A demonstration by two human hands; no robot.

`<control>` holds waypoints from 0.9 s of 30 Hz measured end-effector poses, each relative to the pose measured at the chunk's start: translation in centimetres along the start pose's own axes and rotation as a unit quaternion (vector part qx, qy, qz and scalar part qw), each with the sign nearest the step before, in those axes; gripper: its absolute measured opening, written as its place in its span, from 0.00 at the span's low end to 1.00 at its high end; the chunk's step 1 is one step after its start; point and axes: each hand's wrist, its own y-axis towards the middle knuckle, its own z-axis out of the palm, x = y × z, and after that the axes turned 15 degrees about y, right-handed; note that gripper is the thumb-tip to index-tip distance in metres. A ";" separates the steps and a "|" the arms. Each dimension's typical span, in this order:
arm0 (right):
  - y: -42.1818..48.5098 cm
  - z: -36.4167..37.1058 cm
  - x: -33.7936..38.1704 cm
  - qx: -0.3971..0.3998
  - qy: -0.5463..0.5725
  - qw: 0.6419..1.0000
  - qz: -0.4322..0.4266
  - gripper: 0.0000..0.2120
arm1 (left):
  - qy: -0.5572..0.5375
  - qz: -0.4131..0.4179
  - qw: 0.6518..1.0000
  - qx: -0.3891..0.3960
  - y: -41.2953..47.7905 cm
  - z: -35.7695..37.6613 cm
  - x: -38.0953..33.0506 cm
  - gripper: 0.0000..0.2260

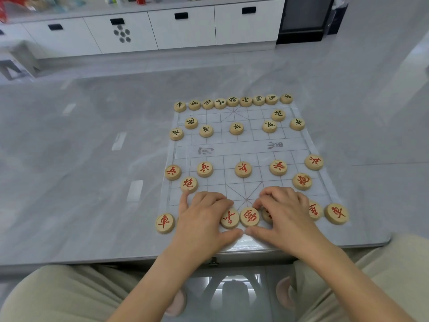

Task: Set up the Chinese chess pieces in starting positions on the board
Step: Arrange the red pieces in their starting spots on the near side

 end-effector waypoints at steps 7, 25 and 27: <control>-0.1 -0.5 -0.4 0.021 0.004 0.999 -0.023 0.31 | 0.007 -0.009 1.000 0.027 0.1 0.1 0.0 0.27; -1.0 -1.9 -2.4 0.003 0.022 0.999 0.024 0.43 | -0.007 -0.023 0.999 0.048 0.2 -0.7 -0.6 0.30; -1.6 -2.7 -3.4 -0.017 0.021 0.999 0.034 0.43 | -0.013 -0.016 0.999 0.048 0.6 -0.8 -1.4 0.31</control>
